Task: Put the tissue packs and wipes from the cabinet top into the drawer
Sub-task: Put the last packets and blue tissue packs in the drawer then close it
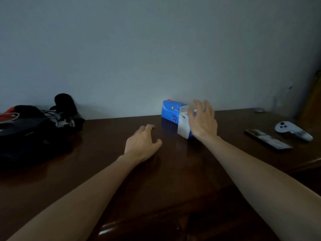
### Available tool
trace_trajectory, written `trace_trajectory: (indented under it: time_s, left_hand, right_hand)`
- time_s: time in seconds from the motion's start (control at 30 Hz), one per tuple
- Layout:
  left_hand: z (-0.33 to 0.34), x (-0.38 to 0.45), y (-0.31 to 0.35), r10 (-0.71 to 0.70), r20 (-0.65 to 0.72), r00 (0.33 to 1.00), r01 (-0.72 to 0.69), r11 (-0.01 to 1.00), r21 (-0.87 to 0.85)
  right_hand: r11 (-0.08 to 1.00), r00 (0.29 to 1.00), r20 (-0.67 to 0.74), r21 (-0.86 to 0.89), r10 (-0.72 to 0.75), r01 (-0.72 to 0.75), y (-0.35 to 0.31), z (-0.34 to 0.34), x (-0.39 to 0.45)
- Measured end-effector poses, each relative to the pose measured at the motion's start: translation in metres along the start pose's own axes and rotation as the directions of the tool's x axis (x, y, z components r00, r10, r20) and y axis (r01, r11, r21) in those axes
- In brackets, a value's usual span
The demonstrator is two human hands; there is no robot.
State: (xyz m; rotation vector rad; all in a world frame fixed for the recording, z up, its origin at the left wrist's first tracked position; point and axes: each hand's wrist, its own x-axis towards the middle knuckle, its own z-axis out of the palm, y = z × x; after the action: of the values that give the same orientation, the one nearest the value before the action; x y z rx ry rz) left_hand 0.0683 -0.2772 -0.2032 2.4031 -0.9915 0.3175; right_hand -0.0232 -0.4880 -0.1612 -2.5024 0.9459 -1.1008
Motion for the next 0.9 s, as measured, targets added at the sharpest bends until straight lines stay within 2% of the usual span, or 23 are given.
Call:
trace_trajectory:
  time_s: [0.1,0.2,0.27,0.33,0.37,0.4,0.47,0.53,0.63,0.73,0.83,0.9]
  left_hand:
    - [0.019,0.021,0.004,-0.042,0.049,0.998,0.049,0.987,-0.151]
    - [0.03,0.036,0.012,-0.014,0.019,1.0,0.019,0.957,-0.289]
    - [0.033,0.044,0.017,0.021,-0.017,1.0,-0.025,0.928,-0.371]
    - [0.032,0.052,0.016,0.001,-0.02,1.0,-0.01,0.906,-0.423]
    - [0.031,0.056,0.014,-0.014,-0.022,1.0,0.003,0.905,-0.425]
    - [0.029,0.061,0.01,-0.022,-0.037,0.999,0.005,0.911,-0.412]
    - [0.023,0.071,0.002,-0.016,-0.103,0.995,-0.021,0.934,-0.356]
    - [0.016,0.081,-0.001,0.038,-0.156,0.987,-0.077,0.965,-0.252]
    - [0.008,0.098,0.001,0.162,-0.058,0.985,-0.166,0.984,-0.069]
    - [0.012,0.111,0.001,0.147,0.063,0.987,-0.143,0.987,-0.071]
    - [0.02,0.116,-0.003,0.167,0.047,0.985,-0.162,0.983,-0.081]
    - [0.024,0.116,-0.004,0.202,0.031,0.979,-0.201,0.979,-0.028]
  right_hand:
    - [0.919,0.953,0.044,0.257,0.298,-0.299,0.023,0.006,0.039]
    - [0.736,0.838,0.15,0.415,0.525,-0.535,0.048,0.015,0.055]
    - [0.614,0.819,0.206,0.57,0.536,-0.545,0.05,0.021,0.056]
    - [0.539,0.848,0.241,0.683,0.472,-0.493,0.043,0.031,0.058]
    - [0.544,0.87,0.233,0.702,0.435,-0.46,0.037,0.036,0.061]
    - [0.594,0.893,0.212,0.682,0.398,-0.427,0.031,0.04,0.065]
    - [0.803,0.94,0.149,0.49,0.306,-0.339,0.021,0.048,0.076]
    - [0.912,0.973,0.15,0.346,0.176,-0.218,0.012,0.056,0.089]
    - [0.948,0.976,0.216,0.307,0.016,-0.083,0.003,0.067,0.11]
    - [0.964,0.947,0.319,0.258,-0.025,-0.062,0.001,0.083,0.127]
    - [0.944,0.894,0.448,0.293,0.002,-0.149,0.003,0.096,0.138]
    - [0.956,0.899,0.438,0.265,-0.002,-0.126,0.006,0.099,0.142]
